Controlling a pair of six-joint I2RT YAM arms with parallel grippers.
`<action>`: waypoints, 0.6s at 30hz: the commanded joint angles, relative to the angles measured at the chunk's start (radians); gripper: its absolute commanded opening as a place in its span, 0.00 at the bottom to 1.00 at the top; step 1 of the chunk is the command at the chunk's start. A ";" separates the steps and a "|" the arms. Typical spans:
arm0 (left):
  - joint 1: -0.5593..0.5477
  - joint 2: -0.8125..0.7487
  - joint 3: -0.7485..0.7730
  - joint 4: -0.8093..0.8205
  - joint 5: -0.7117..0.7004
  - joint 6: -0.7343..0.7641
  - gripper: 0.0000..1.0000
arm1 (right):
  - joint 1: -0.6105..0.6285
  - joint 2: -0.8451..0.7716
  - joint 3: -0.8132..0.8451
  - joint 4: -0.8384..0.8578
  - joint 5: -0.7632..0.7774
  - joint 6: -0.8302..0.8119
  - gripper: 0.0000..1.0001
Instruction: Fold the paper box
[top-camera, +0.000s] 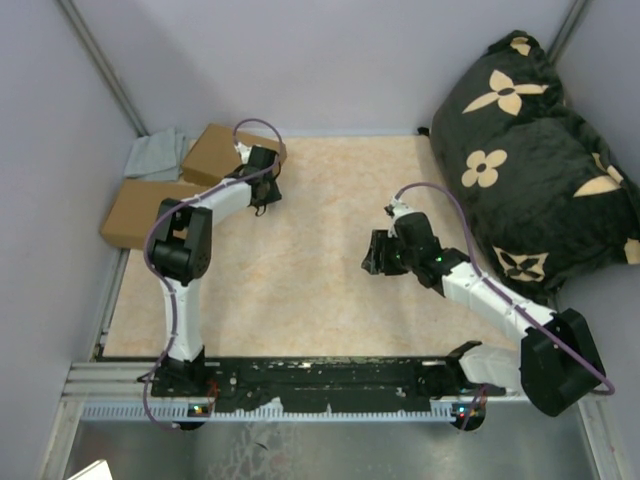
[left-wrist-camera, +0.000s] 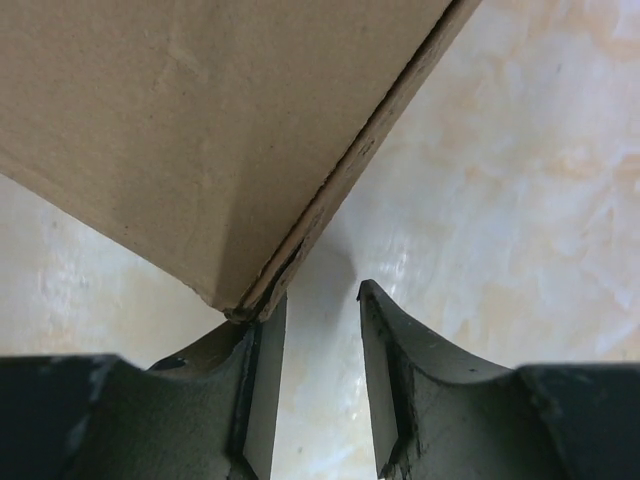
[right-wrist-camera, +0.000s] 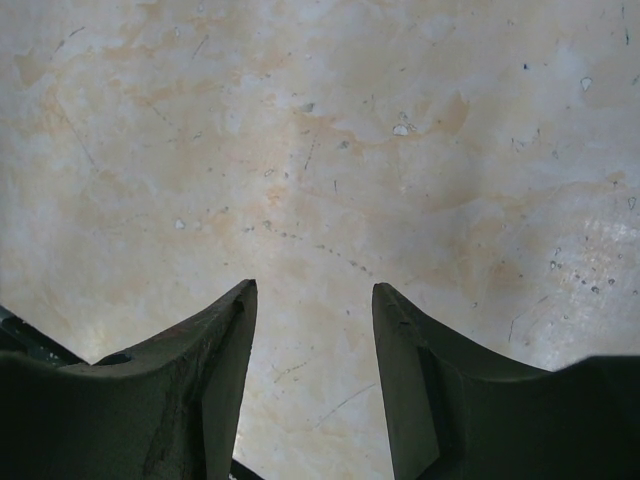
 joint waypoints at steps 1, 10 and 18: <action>0.017 0.051 0.098 0.064 -0.094 0.028 0.43 | 0.005 -0.034 -0.006 0.035 0.005 0.005 0.51; 0.045 0.035 0.111 0.314 0.024 0.079 0.49 | 0.005 -0.018 -0.001 0.044 0.000 -0.005 0.51; 0.026 -0.262 -0.251 0.676 0.228 0.086 0.52 | 0.005 -0.037 -0.003 0.066 -0.019 -0.033 0.52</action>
